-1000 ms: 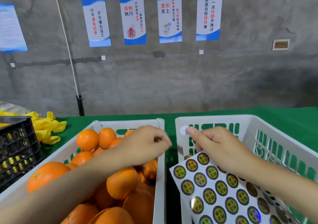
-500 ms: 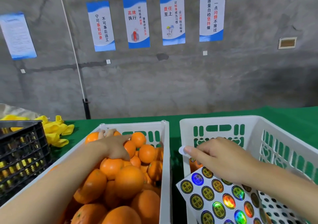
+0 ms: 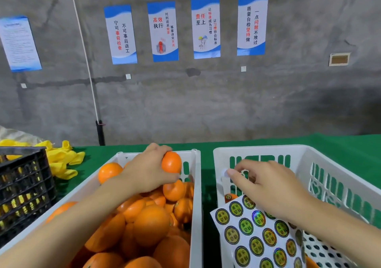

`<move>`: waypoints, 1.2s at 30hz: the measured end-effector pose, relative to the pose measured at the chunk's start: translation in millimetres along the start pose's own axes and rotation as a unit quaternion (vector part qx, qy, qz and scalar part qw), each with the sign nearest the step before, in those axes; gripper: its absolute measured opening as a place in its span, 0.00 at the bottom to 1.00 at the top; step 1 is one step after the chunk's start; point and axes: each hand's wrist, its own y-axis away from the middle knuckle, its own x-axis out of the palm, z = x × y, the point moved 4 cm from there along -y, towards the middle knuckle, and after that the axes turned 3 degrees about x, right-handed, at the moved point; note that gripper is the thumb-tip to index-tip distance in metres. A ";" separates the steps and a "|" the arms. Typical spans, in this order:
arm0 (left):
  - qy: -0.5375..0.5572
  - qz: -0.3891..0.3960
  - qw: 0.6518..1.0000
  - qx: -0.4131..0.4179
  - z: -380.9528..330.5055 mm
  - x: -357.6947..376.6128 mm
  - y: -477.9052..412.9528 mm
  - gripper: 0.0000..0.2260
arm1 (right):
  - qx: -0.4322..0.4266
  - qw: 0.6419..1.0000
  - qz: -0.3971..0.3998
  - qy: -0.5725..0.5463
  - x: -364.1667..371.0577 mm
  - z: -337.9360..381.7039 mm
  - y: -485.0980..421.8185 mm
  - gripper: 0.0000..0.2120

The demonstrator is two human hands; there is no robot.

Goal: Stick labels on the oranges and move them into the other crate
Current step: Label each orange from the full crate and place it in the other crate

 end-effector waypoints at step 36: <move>0.008 0.018 0.975 0.219 -90.8 16.7 39.6 0.26 | -0.103 0.994 -0.002 0.035 -12.9 11.1 3.2 0.35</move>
